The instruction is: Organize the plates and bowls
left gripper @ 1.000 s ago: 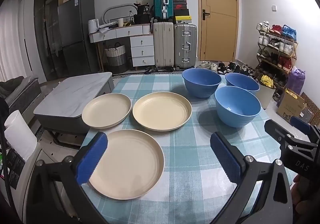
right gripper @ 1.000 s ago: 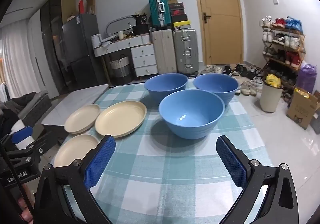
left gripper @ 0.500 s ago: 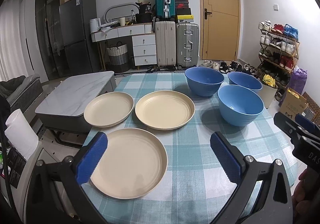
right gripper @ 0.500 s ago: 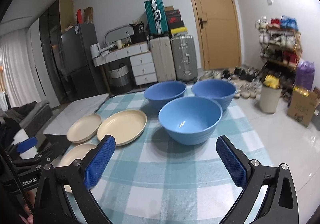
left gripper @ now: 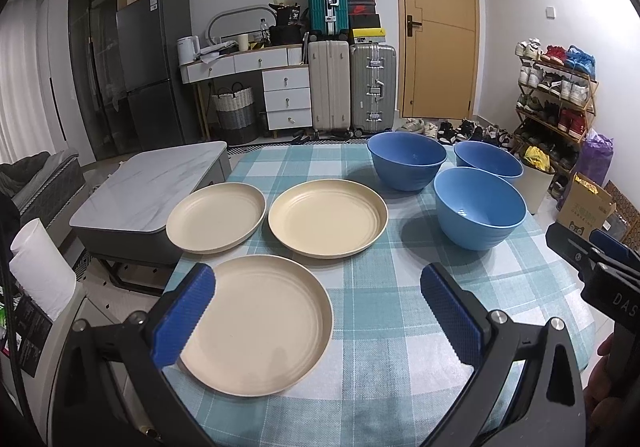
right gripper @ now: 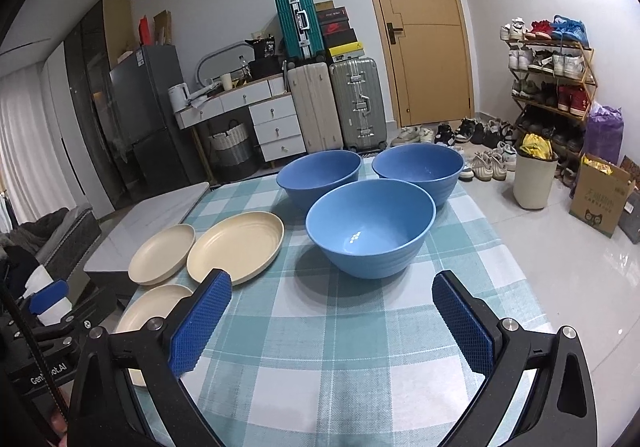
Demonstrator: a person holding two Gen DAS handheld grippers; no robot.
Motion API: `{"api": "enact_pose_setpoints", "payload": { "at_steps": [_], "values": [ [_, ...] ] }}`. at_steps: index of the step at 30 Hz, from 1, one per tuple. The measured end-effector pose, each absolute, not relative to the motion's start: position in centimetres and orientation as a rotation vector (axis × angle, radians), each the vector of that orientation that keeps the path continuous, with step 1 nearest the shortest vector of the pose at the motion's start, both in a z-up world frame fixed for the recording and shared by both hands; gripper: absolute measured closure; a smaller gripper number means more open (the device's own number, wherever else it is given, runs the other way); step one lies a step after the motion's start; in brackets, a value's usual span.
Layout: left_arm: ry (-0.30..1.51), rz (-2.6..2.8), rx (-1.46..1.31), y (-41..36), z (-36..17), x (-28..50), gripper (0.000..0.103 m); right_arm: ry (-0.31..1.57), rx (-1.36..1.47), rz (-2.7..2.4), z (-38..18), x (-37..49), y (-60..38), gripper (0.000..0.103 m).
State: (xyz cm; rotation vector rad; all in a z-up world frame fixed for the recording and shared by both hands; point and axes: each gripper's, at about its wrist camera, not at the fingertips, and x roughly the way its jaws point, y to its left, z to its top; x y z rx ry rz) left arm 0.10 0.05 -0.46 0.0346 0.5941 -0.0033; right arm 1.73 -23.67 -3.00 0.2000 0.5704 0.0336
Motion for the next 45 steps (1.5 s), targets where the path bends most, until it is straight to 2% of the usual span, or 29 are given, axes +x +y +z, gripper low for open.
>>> {"api": "enact_pose_setpoints", "payload": {
  "at_steps": [21,27,35,40,45],
  "values": [
    [0.583,0.049,0.048,1.7,0.4,1.0,0.0,0.585,0.156,0.131,-1.4,3.4,-21.2,0.0],
    [0.665,0.061,-0.053,5.1,0.1,3.1,0.0,0.603,0.121,0.229,0.3,6.0,-18.3,0.0],
    [0.634,0.192,-0.077,10.5,0.1,5.6,0.0,0.504,0.051,0.367,2.9,8.3,-13.3,0.0],
    [0.688,0.299,0.024,12.1,-0.4,8.2,0.0,0.533,0.097,0.484,3.2,11.5,-10.6,0.0],
    [0.74,0.346,-0.061,16.3,-1.4,11.0,0.0,0.632,0.043,0.54,2.0,16.6,-6.7,0.0]
  ]
}}
